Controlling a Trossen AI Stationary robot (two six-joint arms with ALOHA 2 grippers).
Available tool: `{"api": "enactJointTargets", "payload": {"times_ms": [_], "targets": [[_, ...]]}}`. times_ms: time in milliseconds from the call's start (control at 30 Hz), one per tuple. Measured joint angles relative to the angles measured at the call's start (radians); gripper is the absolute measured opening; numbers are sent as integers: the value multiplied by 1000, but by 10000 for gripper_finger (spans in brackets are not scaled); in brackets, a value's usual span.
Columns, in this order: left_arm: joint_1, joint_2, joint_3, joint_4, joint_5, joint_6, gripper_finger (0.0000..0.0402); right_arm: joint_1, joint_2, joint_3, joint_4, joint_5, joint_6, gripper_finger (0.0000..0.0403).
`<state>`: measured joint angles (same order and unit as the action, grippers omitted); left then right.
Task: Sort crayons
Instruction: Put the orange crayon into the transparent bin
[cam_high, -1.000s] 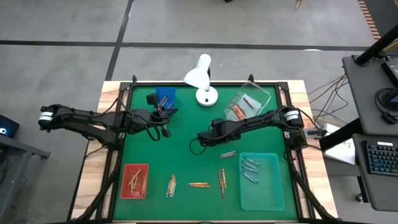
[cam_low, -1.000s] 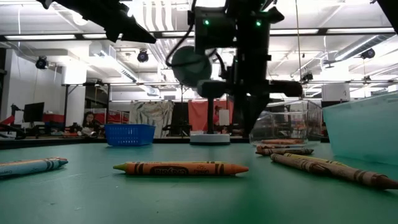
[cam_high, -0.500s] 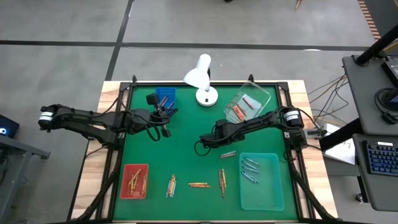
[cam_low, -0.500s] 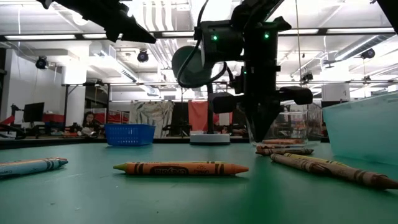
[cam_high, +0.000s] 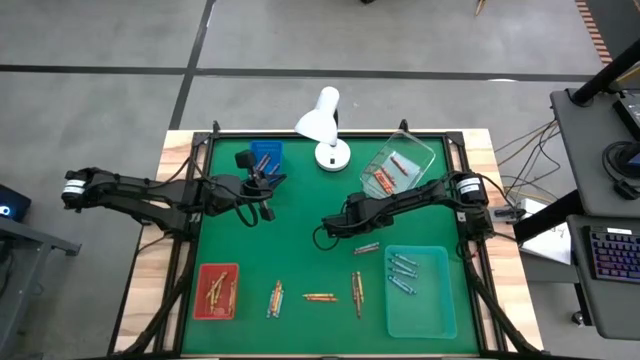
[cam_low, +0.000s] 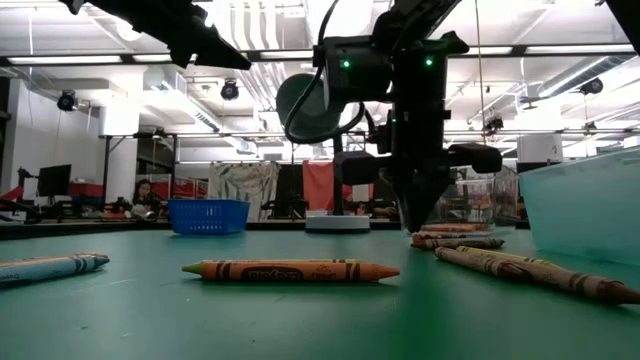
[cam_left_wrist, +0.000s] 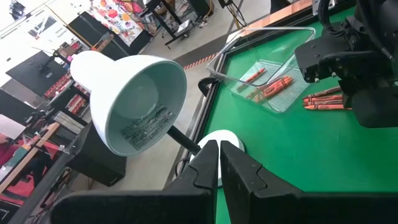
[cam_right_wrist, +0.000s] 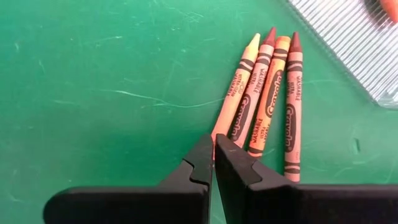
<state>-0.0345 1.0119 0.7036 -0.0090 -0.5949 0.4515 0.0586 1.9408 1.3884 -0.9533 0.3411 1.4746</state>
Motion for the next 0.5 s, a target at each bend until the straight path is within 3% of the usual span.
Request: {"api": "enactJointTargets", "payload": {"times_ms": [500], "targets": [[0,0,0,0,0,0,0,0,0,-3,21,-40,-21,9]]}}
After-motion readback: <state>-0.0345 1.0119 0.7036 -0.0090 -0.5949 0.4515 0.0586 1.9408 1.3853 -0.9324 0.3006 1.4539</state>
